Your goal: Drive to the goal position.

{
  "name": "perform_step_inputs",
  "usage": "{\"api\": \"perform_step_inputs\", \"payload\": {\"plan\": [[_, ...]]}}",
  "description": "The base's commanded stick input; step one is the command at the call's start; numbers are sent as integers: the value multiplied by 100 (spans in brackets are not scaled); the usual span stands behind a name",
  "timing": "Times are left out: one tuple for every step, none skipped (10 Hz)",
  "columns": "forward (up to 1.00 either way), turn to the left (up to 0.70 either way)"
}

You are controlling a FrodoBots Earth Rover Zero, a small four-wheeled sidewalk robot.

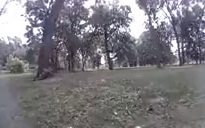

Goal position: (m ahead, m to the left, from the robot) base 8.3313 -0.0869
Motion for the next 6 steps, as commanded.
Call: {"api": "perform_step_inputs", "payload": {"plan": [[70, -14], [70, -14], [70, -14], [70, -14], [70, -14], [70, -14]]}}
